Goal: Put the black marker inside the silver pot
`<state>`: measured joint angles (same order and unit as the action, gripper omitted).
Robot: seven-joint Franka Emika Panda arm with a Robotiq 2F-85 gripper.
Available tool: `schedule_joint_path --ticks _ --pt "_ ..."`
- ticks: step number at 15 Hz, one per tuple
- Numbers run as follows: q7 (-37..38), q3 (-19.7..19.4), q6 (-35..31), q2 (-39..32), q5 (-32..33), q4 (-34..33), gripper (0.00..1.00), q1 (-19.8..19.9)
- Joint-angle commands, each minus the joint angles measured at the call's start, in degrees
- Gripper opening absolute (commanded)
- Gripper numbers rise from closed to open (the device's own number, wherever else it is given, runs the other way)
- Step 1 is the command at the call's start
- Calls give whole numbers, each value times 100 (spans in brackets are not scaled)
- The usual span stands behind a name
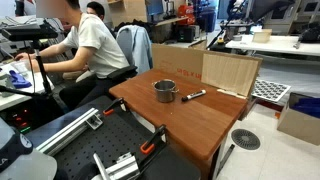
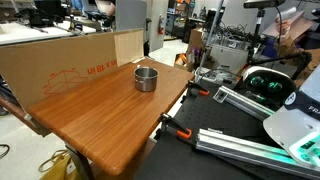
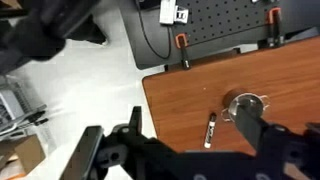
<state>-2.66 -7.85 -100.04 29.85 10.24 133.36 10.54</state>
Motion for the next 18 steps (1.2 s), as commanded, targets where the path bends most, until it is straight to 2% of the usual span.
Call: schedule_joint_path --ticks 1,9,15,18 --pt "19 -46 20 -1 21 -30 100 -56" --pt "65 -35 -32 -56 14 -44 100 -58" --pt "902 298 -457 -1128 -81 -276 100 -233" --pt "1025 327 -824 -1837 -211 -491 100 -350"
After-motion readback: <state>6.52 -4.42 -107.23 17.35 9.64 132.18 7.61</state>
